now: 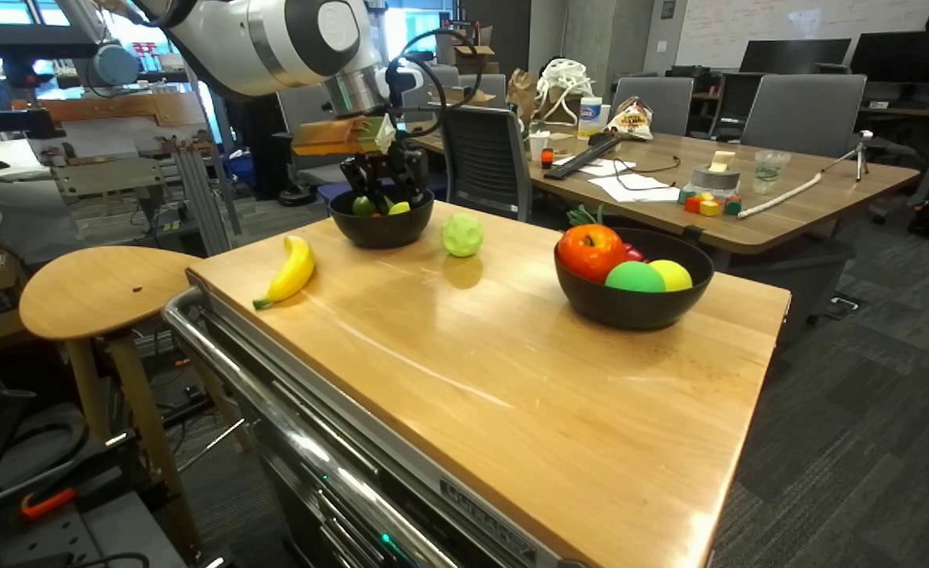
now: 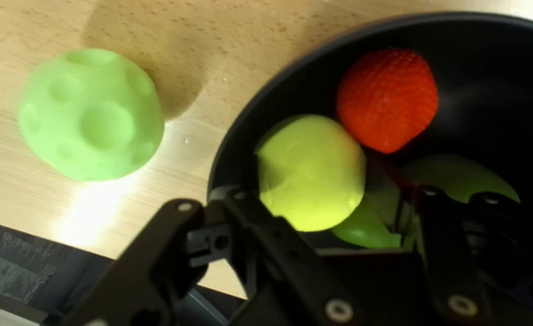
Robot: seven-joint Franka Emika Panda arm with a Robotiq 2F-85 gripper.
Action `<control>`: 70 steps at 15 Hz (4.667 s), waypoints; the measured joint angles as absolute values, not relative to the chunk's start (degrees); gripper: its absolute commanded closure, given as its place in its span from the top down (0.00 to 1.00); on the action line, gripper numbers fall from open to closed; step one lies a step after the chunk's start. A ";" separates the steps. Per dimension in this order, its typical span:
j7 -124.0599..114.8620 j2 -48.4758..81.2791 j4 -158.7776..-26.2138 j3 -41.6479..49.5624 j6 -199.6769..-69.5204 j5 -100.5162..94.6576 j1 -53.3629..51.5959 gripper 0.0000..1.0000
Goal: Move the fruit and vegetable toys from the bowls to the counter
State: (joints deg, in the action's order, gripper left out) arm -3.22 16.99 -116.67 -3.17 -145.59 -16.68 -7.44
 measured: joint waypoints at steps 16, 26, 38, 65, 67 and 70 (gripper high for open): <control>-3.92 9.91 -116.93 -4.83 -145.84 -9.35 -8.46 0.16; -3.29 -7.30 -125.65 -4.19 -123.59 -8.73 -5.36 0.16; -6.26 -6.30 -137.79 -4.57 -128.84 -16.64 -5.20 0.16; 7.74 8.80 -128.44 -4.09 -151.68 -2.55 -4.98 0.62; 9.46 10.11 -126.51 -4.52 -151.59 -0.83 -4.86 0.84; 12.71 10.66 -124.12 -5.27 -149.72 0.90 -4.55 1.00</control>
